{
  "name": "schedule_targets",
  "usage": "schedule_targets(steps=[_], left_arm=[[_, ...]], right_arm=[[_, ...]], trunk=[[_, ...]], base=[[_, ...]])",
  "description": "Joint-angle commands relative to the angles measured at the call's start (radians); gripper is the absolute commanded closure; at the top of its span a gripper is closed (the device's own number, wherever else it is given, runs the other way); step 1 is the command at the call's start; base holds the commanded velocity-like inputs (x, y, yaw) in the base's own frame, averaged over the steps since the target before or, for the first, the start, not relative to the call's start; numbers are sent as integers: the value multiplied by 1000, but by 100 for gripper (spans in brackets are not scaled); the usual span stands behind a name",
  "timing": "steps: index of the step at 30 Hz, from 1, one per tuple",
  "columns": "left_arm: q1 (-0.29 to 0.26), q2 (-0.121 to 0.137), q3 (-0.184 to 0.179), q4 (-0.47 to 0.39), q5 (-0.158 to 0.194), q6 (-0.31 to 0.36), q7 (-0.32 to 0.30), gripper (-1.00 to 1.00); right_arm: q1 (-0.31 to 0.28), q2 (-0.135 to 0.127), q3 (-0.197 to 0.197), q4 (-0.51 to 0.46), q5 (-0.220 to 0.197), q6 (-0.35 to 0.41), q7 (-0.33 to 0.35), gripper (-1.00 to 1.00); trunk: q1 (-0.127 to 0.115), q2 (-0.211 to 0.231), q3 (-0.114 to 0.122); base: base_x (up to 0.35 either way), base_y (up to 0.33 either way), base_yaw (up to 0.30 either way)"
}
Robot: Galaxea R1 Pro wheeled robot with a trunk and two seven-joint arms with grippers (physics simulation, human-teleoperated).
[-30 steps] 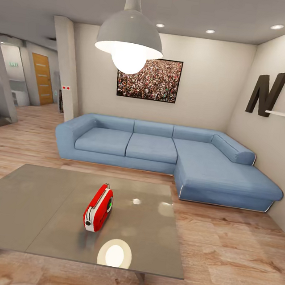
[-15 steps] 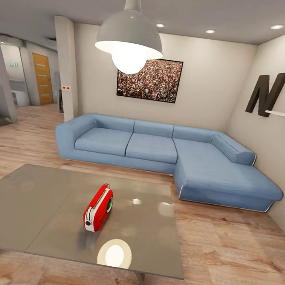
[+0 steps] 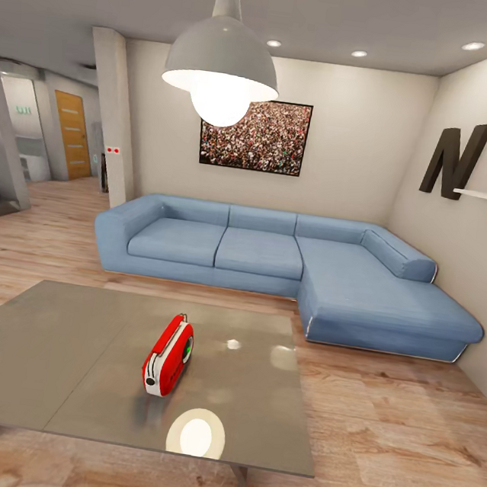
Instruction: Turn on the radio receiver that's on the table in the living room.
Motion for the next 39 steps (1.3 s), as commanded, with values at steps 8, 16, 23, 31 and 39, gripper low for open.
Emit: schedule_targets(steps=[8, 16, 23, 31, 39], left_arm=[[0, 0, 0, 0, 0, -1, 0, -100], [0, 0, 0, 0, 0, 0, 0, -100], [0, 0, 0, 0, 0, 0, 0, -100], [0, 0, 0, 0, 0, 0, 0, -100], [0, 0, 0, 0, 0, 0, 0, -100]], right_arm=[[0, 0, 0, 0, 0, 0, 0, 100], [0, 0, 0, 0, 0, 0, 0, 100], [0, 0, 0, 0, 0, 0, 0, 100], [0, 0, 0, 0, 0, 0, 0, 100], [0, 0, 0, 0, 0, 0, 0, 100]], trunk=[[0, 0, 0], [0, 0, 0], [0, 0, 0], [0, 0, 0], [0, 0, 0]], base=[[0, 0, 0], [0, 0, 0], [0, 0, 0], [0, 0, 0], [0, 0, 0]])
